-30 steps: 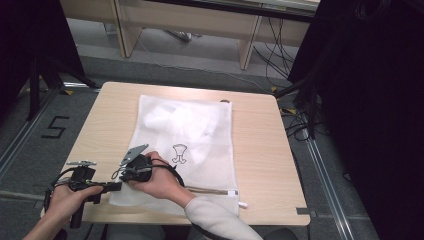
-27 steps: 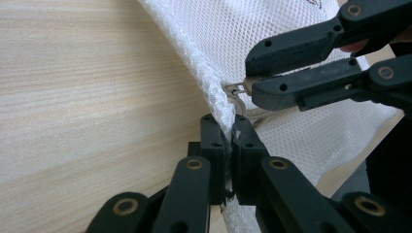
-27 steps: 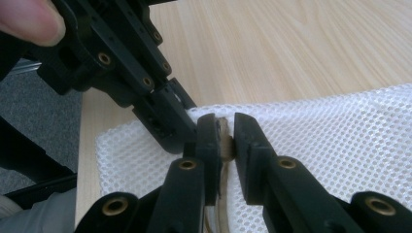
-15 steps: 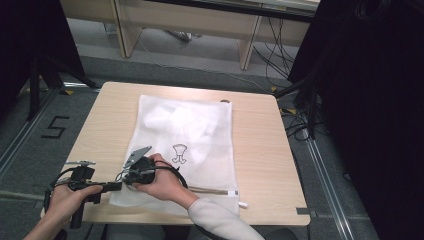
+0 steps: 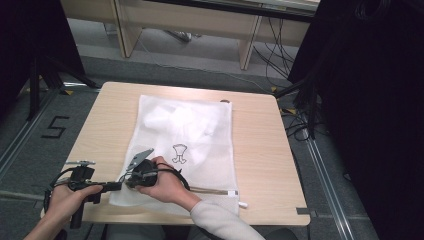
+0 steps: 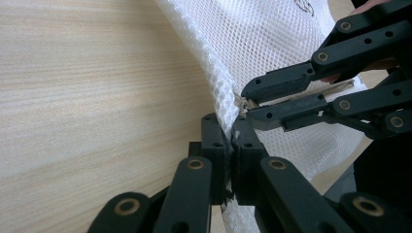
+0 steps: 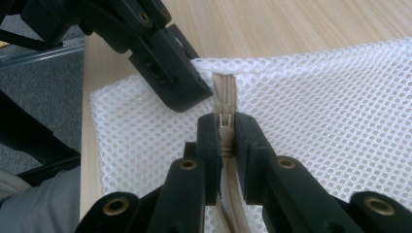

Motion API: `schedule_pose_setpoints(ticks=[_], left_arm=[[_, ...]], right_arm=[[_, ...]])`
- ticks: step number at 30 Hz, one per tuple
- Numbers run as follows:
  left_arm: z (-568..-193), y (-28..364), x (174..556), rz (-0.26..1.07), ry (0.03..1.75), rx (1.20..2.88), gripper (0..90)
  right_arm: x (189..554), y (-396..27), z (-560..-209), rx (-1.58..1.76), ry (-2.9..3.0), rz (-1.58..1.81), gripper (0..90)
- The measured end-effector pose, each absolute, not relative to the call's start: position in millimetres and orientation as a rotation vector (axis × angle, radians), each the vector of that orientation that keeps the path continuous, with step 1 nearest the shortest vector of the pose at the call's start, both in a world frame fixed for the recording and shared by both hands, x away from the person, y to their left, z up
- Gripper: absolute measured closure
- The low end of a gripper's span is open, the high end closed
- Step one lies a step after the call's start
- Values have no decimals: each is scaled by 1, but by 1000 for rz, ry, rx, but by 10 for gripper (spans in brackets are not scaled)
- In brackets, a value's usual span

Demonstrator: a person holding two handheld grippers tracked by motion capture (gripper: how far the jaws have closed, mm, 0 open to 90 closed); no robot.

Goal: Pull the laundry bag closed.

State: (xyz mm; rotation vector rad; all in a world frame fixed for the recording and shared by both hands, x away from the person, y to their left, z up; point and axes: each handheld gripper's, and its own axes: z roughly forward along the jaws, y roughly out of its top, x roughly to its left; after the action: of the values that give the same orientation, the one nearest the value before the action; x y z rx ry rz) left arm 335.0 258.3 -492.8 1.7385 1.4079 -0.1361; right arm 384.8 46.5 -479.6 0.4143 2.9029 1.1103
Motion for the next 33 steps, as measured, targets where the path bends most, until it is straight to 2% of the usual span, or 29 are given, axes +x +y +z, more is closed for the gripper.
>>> schedule_pose_setpoints(ticks=[11, 33], left_arm=[[-488, 248, 333, -36, 1372, 1831, 858], [-489, 247, 333, -13, 1382, 1835, 858]], right_arm=[[379, 34, -480, 385, 2871, 1129, 825], [378, 21, -485, 438, 2892, 1144, 824]])
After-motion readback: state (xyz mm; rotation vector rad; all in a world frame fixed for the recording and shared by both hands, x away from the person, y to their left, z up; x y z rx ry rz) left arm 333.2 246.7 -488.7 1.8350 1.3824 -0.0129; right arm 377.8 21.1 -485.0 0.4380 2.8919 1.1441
